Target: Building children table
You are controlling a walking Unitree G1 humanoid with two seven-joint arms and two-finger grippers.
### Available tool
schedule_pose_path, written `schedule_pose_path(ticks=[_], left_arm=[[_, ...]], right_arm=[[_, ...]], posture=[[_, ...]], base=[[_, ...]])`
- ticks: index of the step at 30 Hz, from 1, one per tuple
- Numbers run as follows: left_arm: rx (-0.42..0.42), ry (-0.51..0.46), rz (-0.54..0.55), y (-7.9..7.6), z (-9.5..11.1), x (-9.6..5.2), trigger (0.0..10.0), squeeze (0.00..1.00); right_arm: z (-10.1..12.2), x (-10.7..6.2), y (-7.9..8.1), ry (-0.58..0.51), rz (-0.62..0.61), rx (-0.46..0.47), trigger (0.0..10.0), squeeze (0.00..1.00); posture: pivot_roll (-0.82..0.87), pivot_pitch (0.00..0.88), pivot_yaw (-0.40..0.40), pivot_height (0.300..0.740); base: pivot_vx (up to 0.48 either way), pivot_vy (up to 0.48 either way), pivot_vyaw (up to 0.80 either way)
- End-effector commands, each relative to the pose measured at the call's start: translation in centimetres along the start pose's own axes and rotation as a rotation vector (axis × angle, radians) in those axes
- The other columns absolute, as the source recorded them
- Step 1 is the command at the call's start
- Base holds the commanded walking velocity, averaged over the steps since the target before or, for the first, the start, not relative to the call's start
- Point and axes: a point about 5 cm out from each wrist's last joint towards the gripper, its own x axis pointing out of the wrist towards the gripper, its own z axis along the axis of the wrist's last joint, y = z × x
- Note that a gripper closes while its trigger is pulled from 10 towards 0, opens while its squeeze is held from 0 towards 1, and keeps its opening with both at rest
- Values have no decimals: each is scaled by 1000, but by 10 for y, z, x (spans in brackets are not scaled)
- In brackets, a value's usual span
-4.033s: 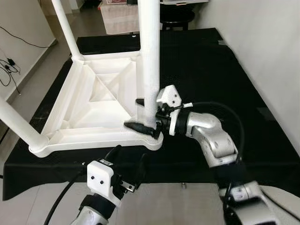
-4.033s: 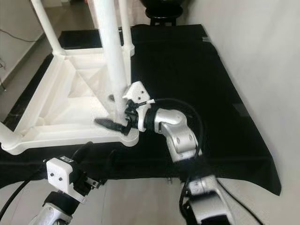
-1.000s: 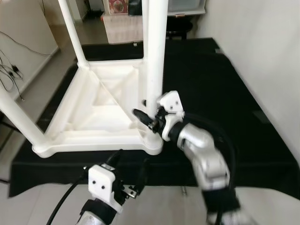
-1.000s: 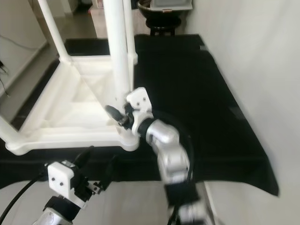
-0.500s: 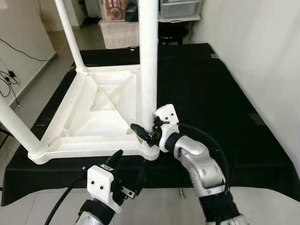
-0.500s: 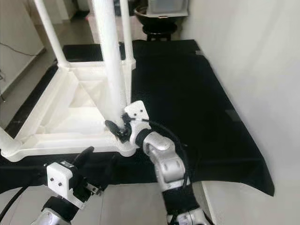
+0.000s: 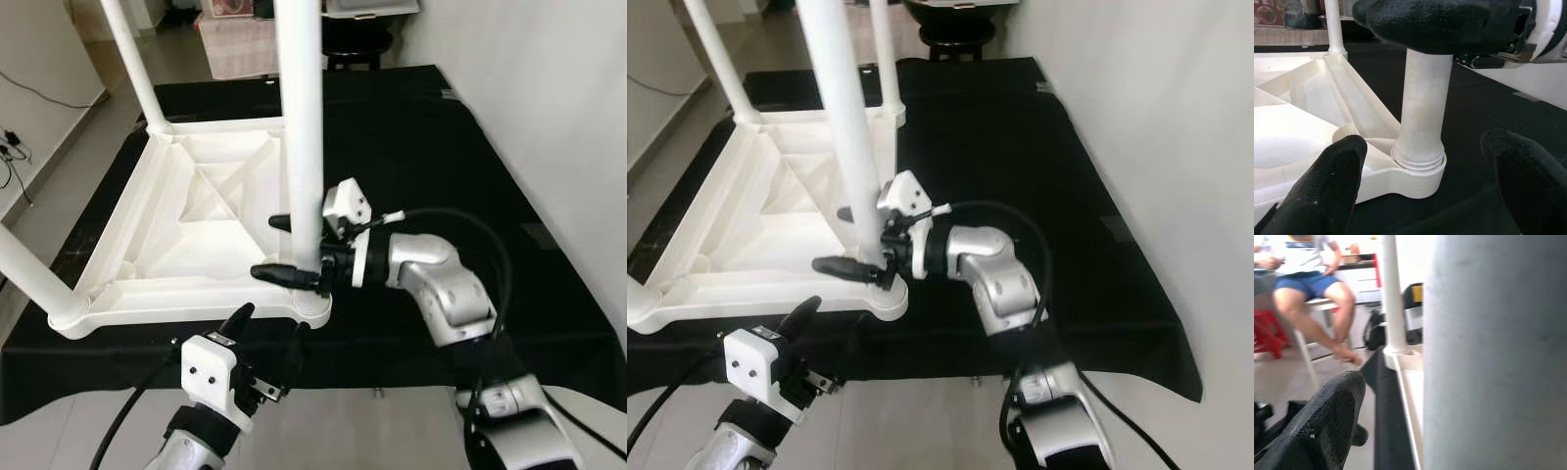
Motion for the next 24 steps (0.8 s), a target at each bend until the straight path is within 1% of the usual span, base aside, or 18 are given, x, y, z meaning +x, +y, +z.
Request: schedule_pose_path(ticks=[1,2,3,8,14,16,17,20,21,22,24], left_arm=[[-5,14,4,0,-3,-2,10000,0],[-5,15,4,0,-3,-2,10000,0],[-5,15,4,-1,-3,-2,10000,0],[-6,16,4,-1,-3,-3,10000,0],[-9,17,2,-2,-4,-2,10000,0],[-9,16,4,-2,-4,-3,10000,0],[-9,16,4,-2,-4,-3,10000,0],[-8,15,7,-1,-3,-4,10000,0],[-8,15,7,-1,-3,-4,10000,0],[-8,15,7,-1,-3,-5,10000,0],[-8,15,7,-1,-3,-5,10000,0]], right_arm=[[-2,5,-1,-2,54,7,10000,0],[-3,4,-3,0,57,17,4784,0],[-4,4,-5,2,58,25,0,0],[-5,3,-7,3,64,33,0,0],[-10,-2,-11,0,73,43,0,0],[-12,-7,-15,-11,2,36,0,0],[-12,-7,-15,-11,2,36,0,0],[-19,-13,-17,-2,-185,30,0,0],[-24,-14,-15,-2,-282,59,0,0],[-27,-14,-13,-2,-344,81,0,0],[-27,-14,-13,-2,-344,81,0,0]], posture=[[-28,127,27,740],[-28,129,26,740],[-28,128,25,740],[-30,129,23,740],[-37,123,23,740],[-39,123,24,740],[-39,123,24,740],[-42,126,24,740],[-41,128,23,740],[-42,129,23,740],[-42,129,23,740]], base=[[0,0,0],[0,0,0],[0,0,0],[0,0,0],[0,0,0],[0,0,0],[0,0,0],[0,0,0],[0,0,0],[0,0,0],[0,0,0]])
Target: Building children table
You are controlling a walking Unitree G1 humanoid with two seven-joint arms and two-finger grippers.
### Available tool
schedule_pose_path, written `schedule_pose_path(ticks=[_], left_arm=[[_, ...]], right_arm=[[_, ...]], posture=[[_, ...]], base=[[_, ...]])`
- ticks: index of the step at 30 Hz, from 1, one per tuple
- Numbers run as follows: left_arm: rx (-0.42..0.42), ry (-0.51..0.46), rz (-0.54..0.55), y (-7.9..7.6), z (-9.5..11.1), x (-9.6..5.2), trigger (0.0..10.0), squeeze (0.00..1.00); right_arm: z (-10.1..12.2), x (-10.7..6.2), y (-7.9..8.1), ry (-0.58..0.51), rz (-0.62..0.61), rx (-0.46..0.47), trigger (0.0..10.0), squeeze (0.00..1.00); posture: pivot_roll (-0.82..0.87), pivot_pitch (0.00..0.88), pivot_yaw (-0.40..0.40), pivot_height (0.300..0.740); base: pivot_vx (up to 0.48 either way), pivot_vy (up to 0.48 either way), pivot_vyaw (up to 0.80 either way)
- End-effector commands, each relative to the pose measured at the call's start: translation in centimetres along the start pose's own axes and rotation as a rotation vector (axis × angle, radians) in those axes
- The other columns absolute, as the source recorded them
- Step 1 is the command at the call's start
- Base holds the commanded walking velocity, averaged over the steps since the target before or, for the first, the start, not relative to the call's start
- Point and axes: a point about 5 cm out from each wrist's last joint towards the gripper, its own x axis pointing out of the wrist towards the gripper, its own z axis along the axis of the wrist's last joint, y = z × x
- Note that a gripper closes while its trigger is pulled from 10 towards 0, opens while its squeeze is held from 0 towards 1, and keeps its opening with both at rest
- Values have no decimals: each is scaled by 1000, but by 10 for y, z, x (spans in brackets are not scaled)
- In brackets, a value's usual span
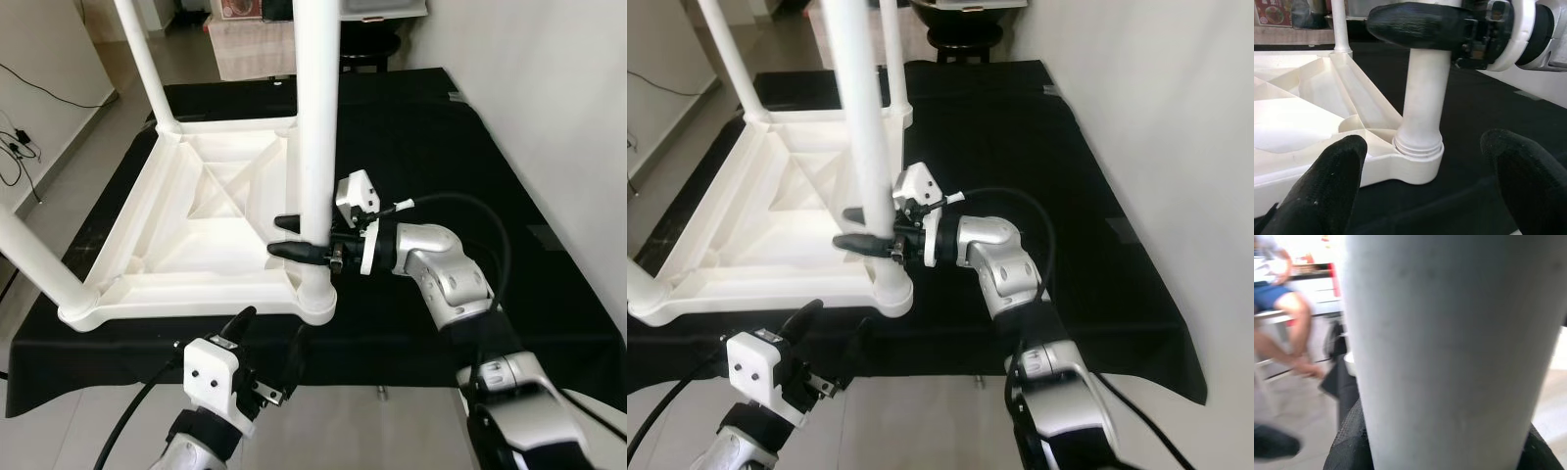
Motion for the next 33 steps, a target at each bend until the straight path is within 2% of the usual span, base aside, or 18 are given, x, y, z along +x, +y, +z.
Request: schedule_pose_path(ticks=[1,2,3,6,12,13,15,16,17,18,20,23,27,28,29,31,32,33], left_arm=[[-3,2,5,1,0,-2,10000,0],[-3,3,4,1,0,-2,10000,0],[-2,5,1,2,0,-2,10000,0],[-2,9,-3,3,-1,-1,10000,0],[1,9,-2,3,-1,0,10000,0],[9,2,23,4,-1,0,10000,0],[11,1,29,5,-1,0,10000,0],[10,0,28,4,-1,0,10000,0],[10,0,25,4,-1,1,10000,0],[7,0,20,4,-1,1,10000,0],[6,0,17,4,-1,1,10000,0],[-2,0,7,3,-2,2,10000,0],[-4,-1,7,2,-2,3,10000,0],[-4,-2,9,2,-2,3,10000,0],[-3,-3,10,2,-2,3,10000,0],[-3,-4,11,2,-2,3,10000,0],[-2,-4,12,1,-2,3,10000,0],[-1,-4,13,1,-1,3,10000,0]], right_arm=[[-25,-8,-4,92,-287,57,0,0],[-40,-14,9,142,-491,63,0,0],[-47,-18,19,162,-602,60,0,0],[-50,-10,31,162,-625,76,0,0],[-51,2,31,160,-567,82,0,0],[-49,6,33,160,-535,88,1961,0],[-48,7,34,162,-531,90,1961,0],[-44,9,34,133,-479,99,10000,0],[-40,11,34,111,-443,104,10000,0],[-33,12,34,90,-406,89,10000,1000],[-29,13,35,79,-386,76,10000,1000],[-4,13,19,-1,-170,43,10000,1000],[5,12,14,-18,-29,40,10000,1000],[14,13,9,-27,100,3,10000,945],[18,14,6,-21,148,-24,10000,200],[20,15,4,-16,178,-41,10000,200],[22,16,4,-9,241,-51,10000,0],[23,17,4,-5,283,-56,10000,0]], posture=[[-45,130,24,740],[-47,133,40,740],[-46,133,42,740],[-46,121,42,740],[-33,118,30,740],[-30,120,28,740],[-30,120,28,740],[-34,119,27,740],[-34,119,27,740],[-40,120,28,740],[-40,120,28,740],[-43,119,25,740],[-41,119,22,740],[-38,119,19,740],[-38,119,19,740],[-38,119,19,740],[-28,119,17,740],[-28,119,17,740]], base=[[0,0,0],[0,0,0],[0,0,0],[0,0,0],[0,0,0],[0,0,0],[0,0,0],[0,0,0],[0,0,0],[0,0,0],[0,0,0],[0,0,0],[0,0,0],[0,0,0],[0,0,0],[0,0,0],[0,0,0],[0,0,0]])
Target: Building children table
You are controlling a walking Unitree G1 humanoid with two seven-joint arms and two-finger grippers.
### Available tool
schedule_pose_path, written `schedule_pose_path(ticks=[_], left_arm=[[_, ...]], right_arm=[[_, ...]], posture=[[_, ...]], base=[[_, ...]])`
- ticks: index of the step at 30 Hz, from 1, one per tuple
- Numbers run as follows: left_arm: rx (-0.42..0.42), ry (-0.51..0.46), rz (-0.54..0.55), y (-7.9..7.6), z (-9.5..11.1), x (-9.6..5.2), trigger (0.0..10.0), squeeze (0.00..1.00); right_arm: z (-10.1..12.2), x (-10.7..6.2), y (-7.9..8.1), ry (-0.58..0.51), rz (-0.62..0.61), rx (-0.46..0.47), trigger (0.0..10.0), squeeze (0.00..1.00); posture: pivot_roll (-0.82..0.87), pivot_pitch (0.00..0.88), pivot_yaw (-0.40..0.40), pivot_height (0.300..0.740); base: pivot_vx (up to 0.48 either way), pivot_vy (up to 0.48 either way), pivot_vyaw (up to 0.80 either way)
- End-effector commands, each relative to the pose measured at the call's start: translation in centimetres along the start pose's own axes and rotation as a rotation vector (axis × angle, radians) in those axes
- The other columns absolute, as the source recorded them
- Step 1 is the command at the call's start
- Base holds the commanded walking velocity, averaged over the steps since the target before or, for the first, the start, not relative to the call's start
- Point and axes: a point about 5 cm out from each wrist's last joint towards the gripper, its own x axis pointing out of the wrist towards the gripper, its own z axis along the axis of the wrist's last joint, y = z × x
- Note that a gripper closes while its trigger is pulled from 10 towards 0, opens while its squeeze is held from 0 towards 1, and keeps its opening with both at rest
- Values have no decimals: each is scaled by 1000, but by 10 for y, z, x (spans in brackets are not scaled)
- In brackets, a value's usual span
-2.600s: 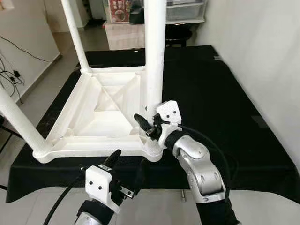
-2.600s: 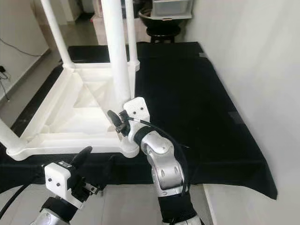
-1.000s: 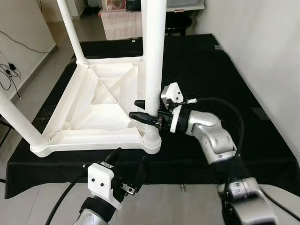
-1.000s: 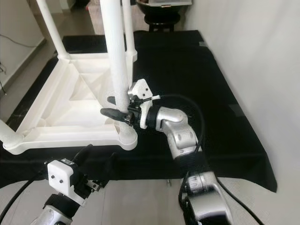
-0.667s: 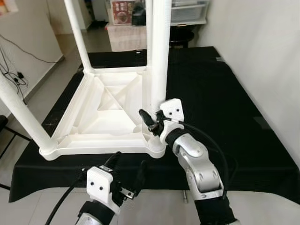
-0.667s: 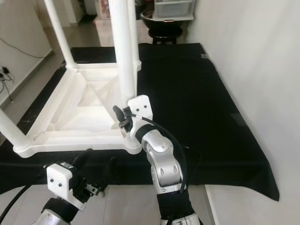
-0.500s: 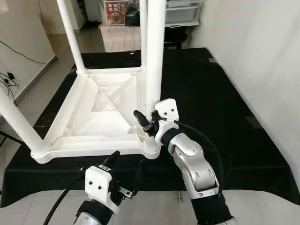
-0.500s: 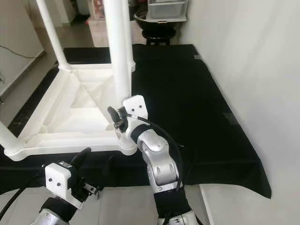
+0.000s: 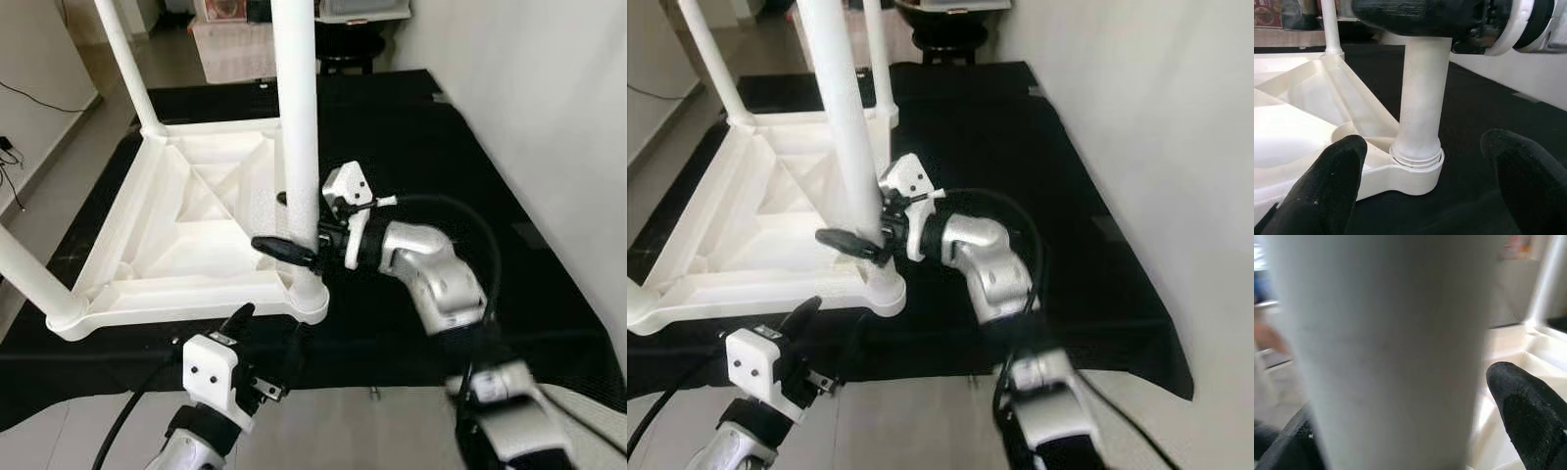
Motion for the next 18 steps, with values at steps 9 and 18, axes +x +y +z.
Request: schedule_pose_path(ticks=[9,18], left_arm=[[-6,13,10,-1,-3,-3,10000,0],[-7,12,10,-2,-3,-3,10000,0]], right_arm=[[-7,12,4,52,277,41,0,0],[-10,9,-3,31,277,47,0,0]], posture=[[-16,125,13,740],[-22,121,16,740]], base=[[0,0,0],[0,0,0]])
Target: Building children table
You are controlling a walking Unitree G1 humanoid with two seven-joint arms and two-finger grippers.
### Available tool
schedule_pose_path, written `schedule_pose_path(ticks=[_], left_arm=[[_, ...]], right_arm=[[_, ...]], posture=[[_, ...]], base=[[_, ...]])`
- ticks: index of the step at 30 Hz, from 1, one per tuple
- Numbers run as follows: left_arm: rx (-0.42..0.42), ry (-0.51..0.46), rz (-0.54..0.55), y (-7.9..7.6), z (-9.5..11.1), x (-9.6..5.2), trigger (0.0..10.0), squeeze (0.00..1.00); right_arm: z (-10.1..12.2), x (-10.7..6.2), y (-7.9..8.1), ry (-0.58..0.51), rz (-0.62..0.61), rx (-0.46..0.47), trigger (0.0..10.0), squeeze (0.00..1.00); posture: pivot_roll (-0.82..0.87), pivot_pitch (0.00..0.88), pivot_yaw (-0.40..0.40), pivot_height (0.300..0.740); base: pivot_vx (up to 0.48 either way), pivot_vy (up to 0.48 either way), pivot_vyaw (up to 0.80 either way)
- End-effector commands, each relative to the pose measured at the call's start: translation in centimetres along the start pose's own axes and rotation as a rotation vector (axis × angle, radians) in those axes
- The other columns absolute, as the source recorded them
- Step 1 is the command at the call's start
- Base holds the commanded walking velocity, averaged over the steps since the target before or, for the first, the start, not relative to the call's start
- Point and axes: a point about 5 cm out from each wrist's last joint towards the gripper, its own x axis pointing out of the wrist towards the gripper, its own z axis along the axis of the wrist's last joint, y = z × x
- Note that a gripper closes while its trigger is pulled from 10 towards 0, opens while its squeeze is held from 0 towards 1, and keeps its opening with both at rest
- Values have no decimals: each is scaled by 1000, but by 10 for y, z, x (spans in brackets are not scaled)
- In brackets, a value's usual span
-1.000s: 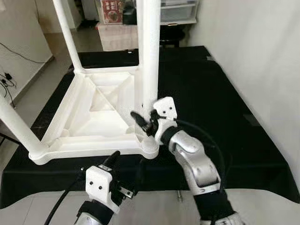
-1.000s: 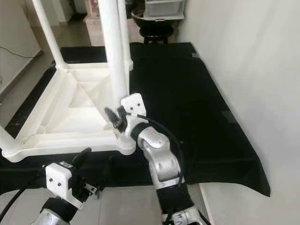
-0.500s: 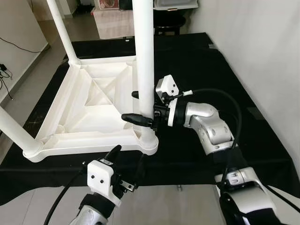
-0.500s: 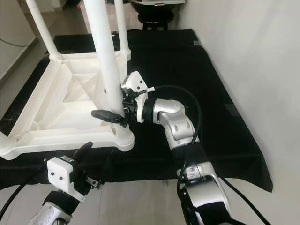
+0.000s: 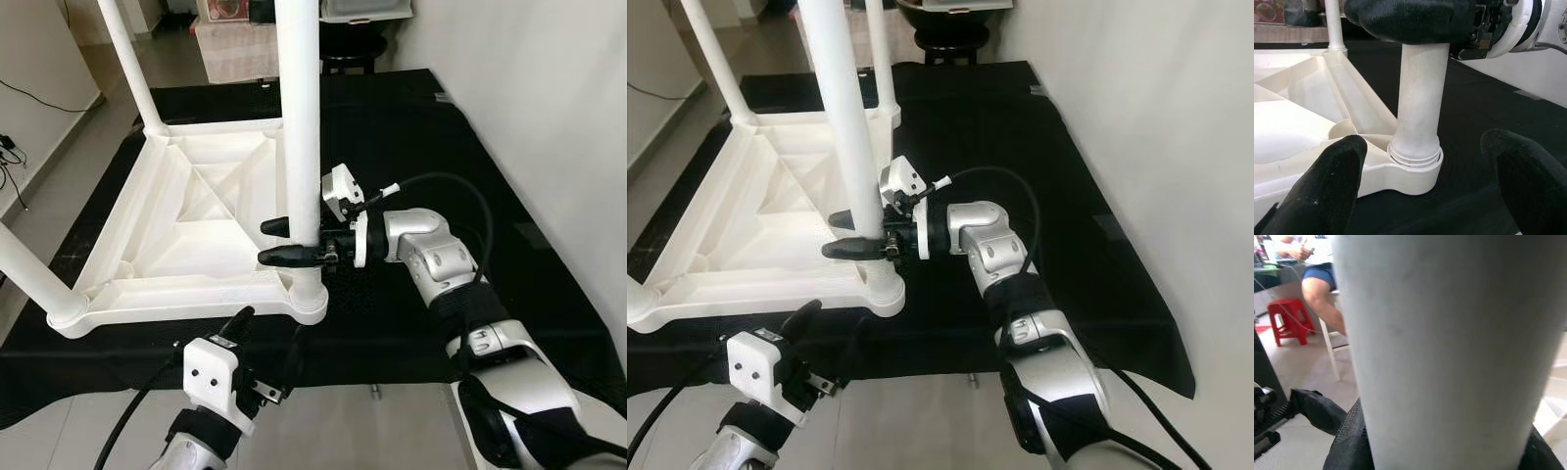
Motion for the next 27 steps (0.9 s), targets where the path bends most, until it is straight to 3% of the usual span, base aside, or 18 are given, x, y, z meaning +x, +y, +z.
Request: schedule_pose_path(ticks=[1,3,7,8,9,11,13,14,16,23,24,27], left_arm=[[-3,2,5,-1,-1,-1,10000,0],[-4,2,5,-1,-1,-1,10000,0],[-5,2,5,-2,0,-3,10000,0],[-5,2,5,-2,0,-3,10000,0],[-5,2,5,-1,0,-4,10000,0],[-3,3,6,-1,0,-4,10000,0],[-3,3,6,-1,0,-4,10000,0],[-3,4,4,0,0,-4,10000,0],[-1,9,1,1,0,-4,10000,0],[2,8,3,2,0,-4,10000,0],[4,6,7,2,0,-4,10000,0],[5,5,11,2,0,-3,10000,0]], right_arm=[[-3,1,1,-1,-8,9,0,0],[-4,-1,1,1,-32,4,0,0],[-26,-13,10,39,-298,47,0,0],[-26,-13,10,39,-298,47,0,0],[-34,-12,13,48,-424,69,0,0],[-53,-13,20,82,-865,103,0,0],[-53,-13,20,82,-865,103,0,0],[-62,-9,35,90,-965,137,0,0],[-67,2,45,84,-983,169,0,0],[-61,15,41,72,-924,153,0,0],[-59,17,42,75,-916,153,9647,0],[-49,18,35,51,-844,127,10000,0]], posture=[[-26,120,17,740],[-26,120,18,740],[-27,125,12,740],[-27,125,12,740],[-27,127,11,740],[-24,126,13,740],[-24,126,13,740],[-21,132,26,740],[-23,120,29,740],[-24,121,22,740],[-24,121,22,740],[-19,123,21,740]], base=[[0,0,0],[0,0,0],[0,0,0],[0,0,0],[0,0,0],[0,0,0],[0,0,0],[0,0,0],[0,0,0],[0,0,0],[0,0,0],[0,0,0]])
